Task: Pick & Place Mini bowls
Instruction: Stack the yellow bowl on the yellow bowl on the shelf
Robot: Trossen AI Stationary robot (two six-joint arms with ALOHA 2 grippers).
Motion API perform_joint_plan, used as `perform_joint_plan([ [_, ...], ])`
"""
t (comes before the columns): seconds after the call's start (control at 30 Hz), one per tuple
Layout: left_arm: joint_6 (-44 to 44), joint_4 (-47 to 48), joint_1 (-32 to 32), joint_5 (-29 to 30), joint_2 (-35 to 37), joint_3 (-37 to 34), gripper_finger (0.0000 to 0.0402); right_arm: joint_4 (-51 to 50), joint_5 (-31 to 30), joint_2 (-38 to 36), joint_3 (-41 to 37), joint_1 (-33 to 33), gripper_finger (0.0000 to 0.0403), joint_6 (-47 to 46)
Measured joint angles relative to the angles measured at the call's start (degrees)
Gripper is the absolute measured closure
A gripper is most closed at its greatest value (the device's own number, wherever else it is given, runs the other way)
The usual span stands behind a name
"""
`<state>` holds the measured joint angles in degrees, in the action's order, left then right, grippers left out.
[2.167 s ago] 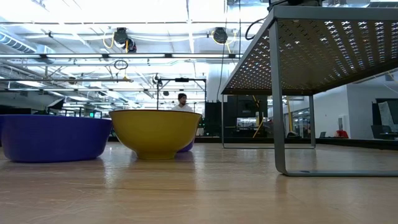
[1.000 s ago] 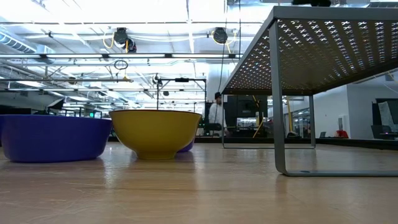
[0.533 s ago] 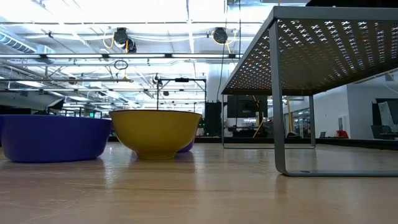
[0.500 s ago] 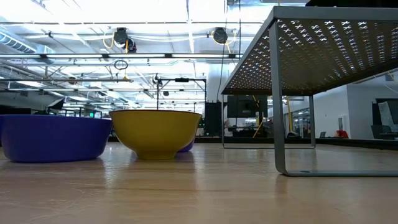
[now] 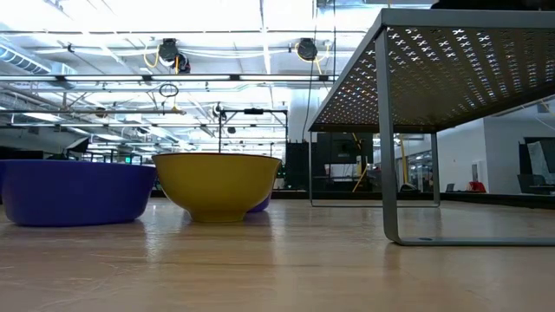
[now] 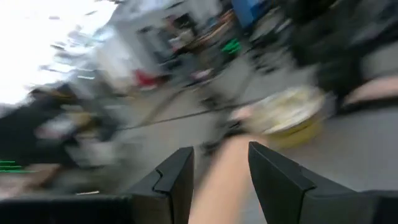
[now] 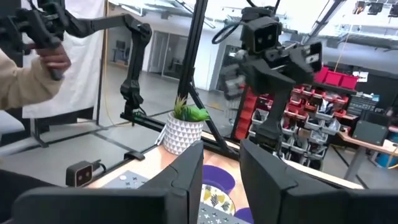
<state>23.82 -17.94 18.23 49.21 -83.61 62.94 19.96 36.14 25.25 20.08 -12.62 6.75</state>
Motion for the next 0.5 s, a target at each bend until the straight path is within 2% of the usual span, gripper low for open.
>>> perform_joint_plan([
  [0.07, -7.5, 1.5, 0.3, -6.0, 0.0, 0.0, 0.0245, -0.5, -0.1, -0.1, 0.0, 0.0, 0.0309, 0.2],
  [0.13, -10.5, 4.0, 0.7, -10.5, 0.0, 0.0, 0.0245, -1.0, -0.2, -0.1, 0.0, -0.1, 0.0309, 0.2],
  [0.23, -13.5, 13.2, 1.5, -12.2, 0.3, 0.7, 0.0245, -1.1, -0.3, -0.1, 0.0, -0.1, 0.0309, 0.2],
  [0.3, -25.5, 25.1, 2.1, -14.0, 0.8, 3.3, 0.0245, -1.1, -0.3, -0.1, 0.0, -0.1, 0.0309, 0.2],
  [0.43, -56.6, 50.8, -0.1, -25.9, 0.5, 10.1, 0.0245, -1.2, -1.2, -0.1, 0.0, -0.1, 0.0309, 0.3],
  [0.5, -66.3, 58.0, -0.8, -29.5, 0.2, 10.1, 0.0245, -1.4, -3.2, -0.1, 0.0, -0.1, 0.0309, 0.7],
])
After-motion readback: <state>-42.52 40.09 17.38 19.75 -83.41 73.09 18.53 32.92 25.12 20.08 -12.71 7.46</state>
